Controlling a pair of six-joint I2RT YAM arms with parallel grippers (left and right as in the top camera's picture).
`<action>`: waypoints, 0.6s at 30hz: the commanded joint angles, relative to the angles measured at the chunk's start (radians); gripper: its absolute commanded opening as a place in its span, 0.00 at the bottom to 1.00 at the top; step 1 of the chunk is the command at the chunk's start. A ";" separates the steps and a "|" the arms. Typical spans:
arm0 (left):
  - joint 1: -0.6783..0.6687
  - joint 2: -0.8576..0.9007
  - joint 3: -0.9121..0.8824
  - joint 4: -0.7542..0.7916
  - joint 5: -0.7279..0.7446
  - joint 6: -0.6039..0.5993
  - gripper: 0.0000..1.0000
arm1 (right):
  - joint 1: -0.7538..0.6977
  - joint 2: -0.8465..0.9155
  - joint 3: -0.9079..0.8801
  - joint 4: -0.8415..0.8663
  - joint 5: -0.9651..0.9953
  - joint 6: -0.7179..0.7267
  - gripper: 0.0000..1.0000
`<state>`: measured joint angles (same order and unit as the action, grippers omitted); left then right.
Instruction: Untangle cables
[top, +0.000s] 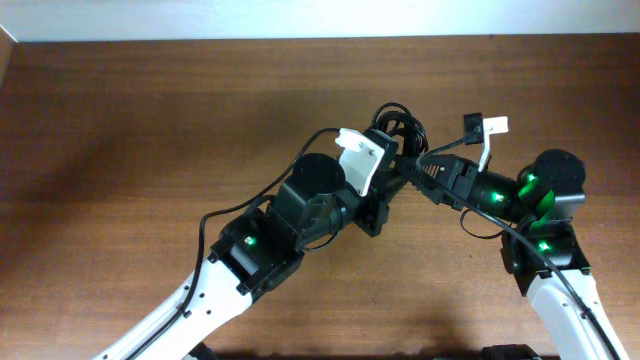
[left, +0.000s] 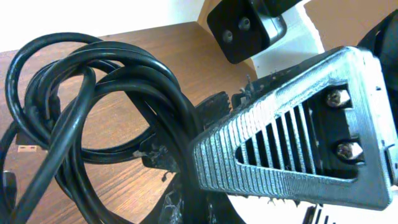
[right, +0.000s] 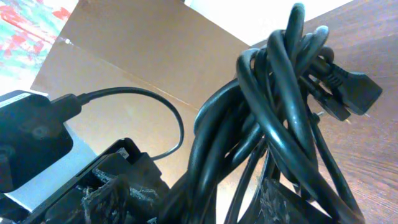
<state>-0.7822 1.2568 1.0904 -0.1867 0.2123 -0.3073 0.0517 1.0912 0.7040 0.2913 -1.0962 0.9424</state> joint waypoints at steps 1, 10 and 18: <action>0.028 -0.034 0.012 0.017 0.054 0.008 0.00 | -0.008 0.000 0.008 0.001 0.028 -0.012 0.59; 0.105 -0.034 0.012 0.037 0.121 -0.096 0.00 | -0.008 0.000 0.008 0.000 0.028 -0.031 0.50; 0.104 -0.034 0.012 0.038 0.163 -0.096 0.00 | -0.008 0.000 0.008 -0.006 0.028 -0.030 0.50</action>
<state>-0.6773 1.2549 1.0904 -0.1600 0.3370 -0.3946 0.0517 1.0912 0.7040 0.2897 -1.0775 0.9306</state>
